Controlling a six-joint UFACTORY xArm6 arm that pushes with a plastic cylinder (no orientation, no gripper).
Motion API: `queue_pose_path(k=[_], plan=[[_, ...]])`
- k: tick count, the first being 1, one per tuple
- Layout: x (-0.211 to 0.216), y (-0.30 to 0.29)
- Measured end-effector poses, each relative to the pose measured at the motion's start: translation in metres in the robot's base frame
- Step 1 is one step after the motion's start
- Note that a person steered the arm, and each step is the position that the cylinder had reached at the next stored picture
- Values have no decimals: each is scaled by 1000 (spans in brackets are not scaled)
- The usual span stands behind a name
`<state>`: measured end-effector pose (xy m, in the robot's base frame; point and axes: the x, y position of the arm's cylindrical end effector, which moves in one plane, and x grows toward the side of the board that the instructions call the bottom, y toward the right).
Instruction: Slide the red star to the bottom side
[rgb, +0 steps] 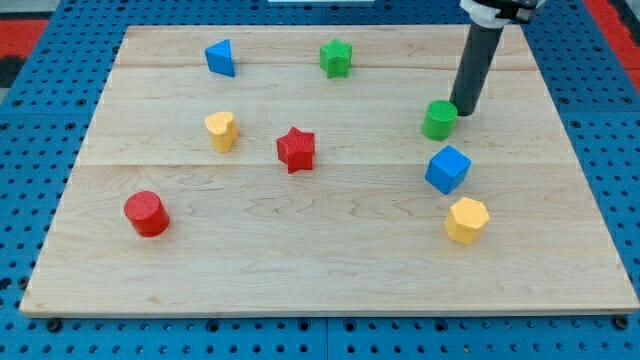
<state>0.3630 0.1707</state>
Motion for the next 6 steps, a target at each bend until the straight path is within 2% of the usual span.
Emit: queue_pose_path(k=[1, 2, 3, 4, 5, 6], plan=[[-21, -13], [-40, -96], [-34, -190], [-15, -241], [12, -217], [47, -168]])
